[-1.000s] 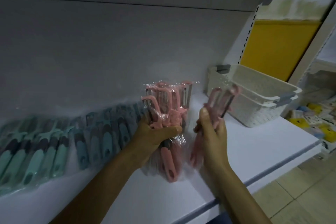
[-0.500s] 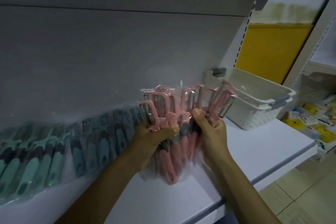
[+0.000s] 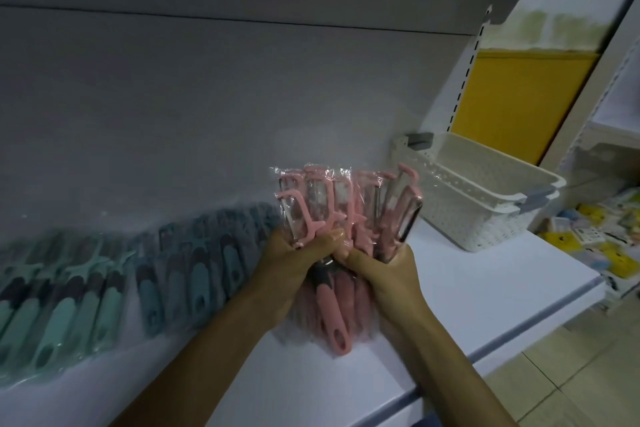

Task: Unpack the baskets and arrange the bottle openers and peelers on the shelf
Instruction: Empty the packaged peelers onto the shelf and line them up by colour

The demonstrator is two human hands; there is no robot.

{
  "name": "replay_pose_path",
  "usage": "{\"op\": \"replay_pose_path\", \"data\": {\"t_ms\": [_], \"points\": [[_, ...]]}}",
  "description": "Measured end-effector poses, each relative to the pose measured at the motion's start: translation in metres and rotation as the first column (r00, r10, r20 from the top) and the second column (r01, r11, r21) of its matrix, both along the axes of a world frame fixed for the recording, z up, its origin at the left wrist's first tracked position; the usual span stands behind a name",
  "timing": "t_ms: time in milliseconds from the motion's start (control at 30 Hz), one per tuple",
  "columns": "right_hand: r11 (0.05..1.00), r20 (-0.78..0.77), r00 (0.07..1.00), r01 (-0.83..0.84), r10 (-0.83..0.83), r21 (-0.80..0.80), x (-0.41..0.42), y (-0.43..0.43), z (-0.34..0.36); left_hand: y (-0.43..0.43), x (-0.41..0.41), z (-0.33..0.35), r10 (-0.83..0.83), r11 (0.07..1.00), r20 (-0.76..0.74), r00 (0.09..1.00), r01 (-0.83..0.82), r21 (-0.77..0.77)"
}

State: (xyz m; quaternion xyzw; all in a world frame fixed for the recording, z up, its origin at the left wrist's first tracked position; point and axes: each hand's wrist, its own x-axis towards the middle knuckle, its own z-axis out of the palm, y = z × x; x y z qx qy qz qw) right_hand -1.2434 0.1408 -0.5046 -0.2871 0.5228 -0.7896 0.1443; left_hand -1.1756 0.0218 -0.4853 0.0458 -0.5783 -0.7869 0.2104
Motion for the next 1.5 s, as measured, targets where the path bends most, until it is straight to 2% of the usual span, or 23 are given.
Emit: {"op": "replay_pose_path", "data": {"t_ms": [100, 200, 267, 333, 400, 433, 533, 667, 733, 867, 967, 1000, 1067, 1133, 1233, 1367, 1433, 1500], "points": [[0.973, 0.116, 0.97, -0.2, 0.213, -0.117, -0.003, 0.0, 0.001, -0.003, 0.004, -0.001, -0.035, 0.998, 0.01, 0.999, 0.034, 0.06], [0.964, 0.235, 0.941, -0.207, 0.243, -0.167, -0.004, -0.001, -0.001, -0.007, 0.006, -0.003, -0.049, 0.99, 0.042, 0.998, 0.043, 0.137], [0.99, 0.214, 0.971, -0.084, 0.108, -0.116, -0.002, -0.003, -0.001, -0.009, 0.004, -0.006, -0.002, 0.993, 0.081, 0.997, -0.008, 0.117], [0.991, 0.117, 0.986, 0.123, -0.116, -0.053, 0.002, -0.008, 0.002, -0.007, 0.0, -0.006, 0.089, 0.99, 0.074, 0.993, -0.096, 0.098], [0.945, 0.056, 0.945, 0.325, -0.323, -0.041, 0.005, -0.013, 0.003, -0.004, -0.004, -0.003, 0.148, 0.985, 0.055, 0.987, -0.152, 0.083], [0.925, 0.034, 0.926, 0.377, -0.376, -0.053, 0.007, -0.015, 0.003, -0.002, -0.005, -0.002, 0.17, 0.982, 0.061, 0.984, -0.174, 0.073], [0.896, -0.034, 0.897, 0.437, -0.44, -0.074, 0.013, -0.02, -0.006, 0.005, -0.009, -0.002, 0.281, 0.958, 0.118, 0.952, -0.286, 0.027], [0.92, -0.18, 0.903, 0.389, -0.391, -0.045, 0.021, -0.025, -0.012, 0.023, -0.004, 0.0, 0.361, 0.932, 0.044, 0.931, -0.361, -0.012], [0.94, -0.226, 0.915, 0.341, -0.333, -0.006, 0.019, -0.023, -0.009, 0.025, 0.0, 0.0, 0.304, 0.952, 0.025, 0.952, -0.303, -0.027], [0.982, -0.229, 0.963, 0.165, -0.141, 0.091, 0.003, -0.007, 0.002, 0.01, 0.007, 0.002, 0.157, 0.983, 0.125, 0.98, -0.167, 0.081], [0.972, -0.29, 0.956, 0.102, -0.036, 0.214, -0.011, 0.001, 0.009, -0.003, 0.011, 0.008, 0.011, 0.997, 0.159, 0.987, -0.023, 0.072], [0.968, -0.246, 0.968, 0.102, -0.044, 0.228, -0.015, 0.001, 0.009, -0.007, 0.011, 0.01, -0.05, 0.996, 0.151, 0.987, 0.038, 0.085], [0.98, -0.047, 0.998, 0.05, -0.042, 0.192, -0.018, -0.001, 0.008, -0.013, 0.011, 0.012, -0.116, 0.989, 0.16, 0.98, 0.099, 0.109], [0.987, 0.027, 1.0, 0.009, -0.014, 0.161, -0.018, -0.002, 0.005, -0.015, 0.008, 0.007, -0.073, 0.993, 0.189, 0.979, 0.054, 0.106], [0.982, -0.083, 0.997, 0.024, -0.008, 0.187, -0.013, -0.003, 0.008, -0.012, 0.003, -0.003, 0.045, 0.992, 0.213, 0.976, -0.07, 0.108], [0.926, -0.05, 0.932, 0.362, -0.358, 0.105, -0.011, 0.002, 0.013, -0.015, -0.004, -0.01, 0.252, 0.959, 0.216, 0.943, -0.273, 0.073], [0.938, -0.205, 0.926, 0.338, -0.316, 0.082, 0.003, -0.001, 0.014, -0.007, -0.012, -0.008, 0.393, 0.917, 0.133, 0.91, -0.398, 0.007], [0.964, -0.318, 0.931, 0.232, -0.18, 0.133, 0.019, -0.008, 0.01, 0.008, -0.018, -0.007, 0.396, 0.918, 0.07, 0.916, -0.396, -0.016]]}}
